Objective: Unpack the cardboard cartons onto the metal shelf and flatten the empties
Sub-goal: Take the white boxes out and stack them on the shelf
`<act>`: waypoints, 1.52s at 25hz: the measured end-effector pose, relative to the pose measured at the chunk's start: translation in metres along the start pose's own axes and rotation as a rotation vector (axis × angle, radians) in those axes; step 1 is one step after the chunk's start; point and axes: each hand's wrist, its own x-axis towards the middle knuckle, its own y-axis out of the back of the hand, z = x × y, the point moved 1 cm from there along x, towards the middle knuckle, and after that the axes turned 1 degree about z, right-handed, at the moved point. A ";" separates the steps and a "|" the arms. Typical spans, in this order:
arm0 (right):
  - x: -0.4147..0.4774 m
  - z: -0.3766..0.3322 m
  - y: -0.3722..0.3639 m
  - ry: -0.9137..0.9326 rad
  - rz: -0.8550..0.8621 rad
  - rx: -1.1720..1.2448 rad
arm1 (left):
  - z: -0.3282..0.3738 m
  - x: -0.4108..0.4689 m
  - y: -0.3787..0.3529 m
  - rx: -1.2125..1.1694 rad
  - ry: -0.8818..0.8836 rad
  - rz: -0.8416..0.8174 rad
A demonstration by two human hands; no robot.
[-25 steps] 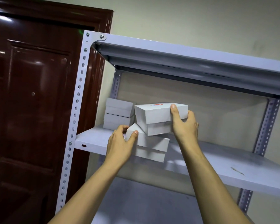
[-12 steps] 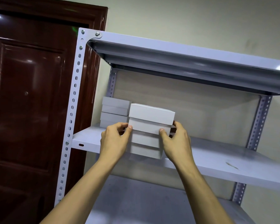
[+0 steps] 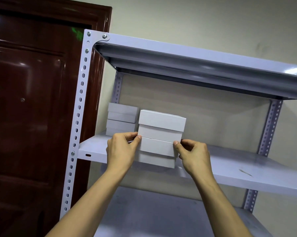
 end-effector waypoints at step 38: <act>0.174 0.059 -0.094 0.000 -0.168 -0.359 | -0.048 0.134 -0.104 0.238 0.028 0.054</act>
